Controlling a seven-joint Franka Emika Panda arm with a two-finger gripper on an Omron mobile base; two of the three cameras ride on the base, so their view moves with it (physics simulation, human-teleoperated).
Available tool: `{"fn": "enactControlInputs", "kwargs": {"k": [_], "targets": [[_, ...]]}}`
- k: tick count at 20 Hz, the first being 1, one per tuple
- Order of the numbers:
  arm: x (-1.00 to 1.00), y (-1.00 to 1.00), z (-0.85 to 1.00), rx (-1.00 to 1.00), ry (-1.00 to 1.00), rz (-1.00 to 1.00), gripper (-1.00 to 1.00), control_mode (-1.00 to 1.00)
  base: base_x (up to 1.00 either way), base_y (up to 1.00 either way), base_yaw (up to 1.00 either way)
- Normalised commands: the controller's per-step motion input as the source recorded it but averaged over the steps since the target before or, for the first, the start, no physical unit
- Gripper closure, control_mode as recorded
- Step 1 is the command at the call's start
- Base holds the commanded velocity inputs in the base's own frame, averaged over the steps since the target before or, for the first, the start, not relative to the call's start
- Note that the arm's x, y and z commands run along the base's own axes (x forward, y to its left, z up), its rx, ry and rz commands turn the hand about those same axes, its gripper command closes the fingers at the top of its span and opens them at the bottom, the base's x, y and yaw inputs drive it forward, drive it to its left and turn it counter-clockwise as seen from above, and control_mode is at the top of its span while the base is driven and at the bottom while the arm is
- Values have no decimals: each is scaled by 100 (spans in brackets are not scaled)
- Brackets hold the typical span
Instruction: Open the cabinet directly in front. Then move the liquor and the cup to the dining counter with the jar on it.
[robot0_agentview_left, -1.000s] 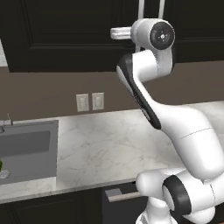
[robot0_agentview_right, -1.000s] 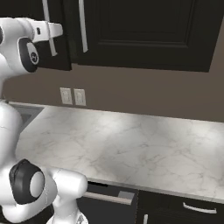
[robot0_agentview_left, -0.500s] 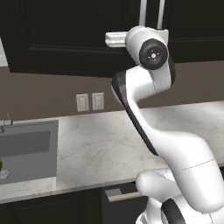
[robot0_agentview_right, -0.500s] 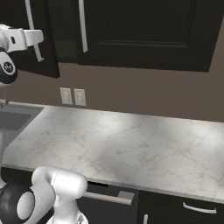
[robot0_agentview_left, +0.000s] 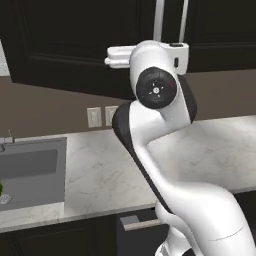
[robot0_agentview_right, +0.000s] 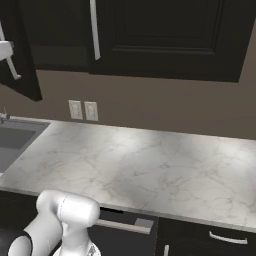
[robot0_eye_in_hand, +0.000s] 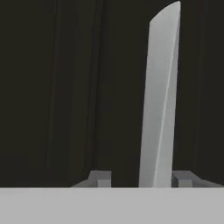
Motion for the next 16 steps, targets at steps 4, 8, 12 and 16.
{"fn": "enactControlInputs", "kwargs": {"k": [4,8,12,16], "targets": [[-100,100,0,-10,0,-6,100,-100,0,0,0],[-100,100,0,-8,0,-11,100,-100,0,0,0],[-56,85,0,-10,8,-11,-100,-100,0,0,0],[-35,0,-7,0,-3,0,-100,-100,0,0,0]]}}
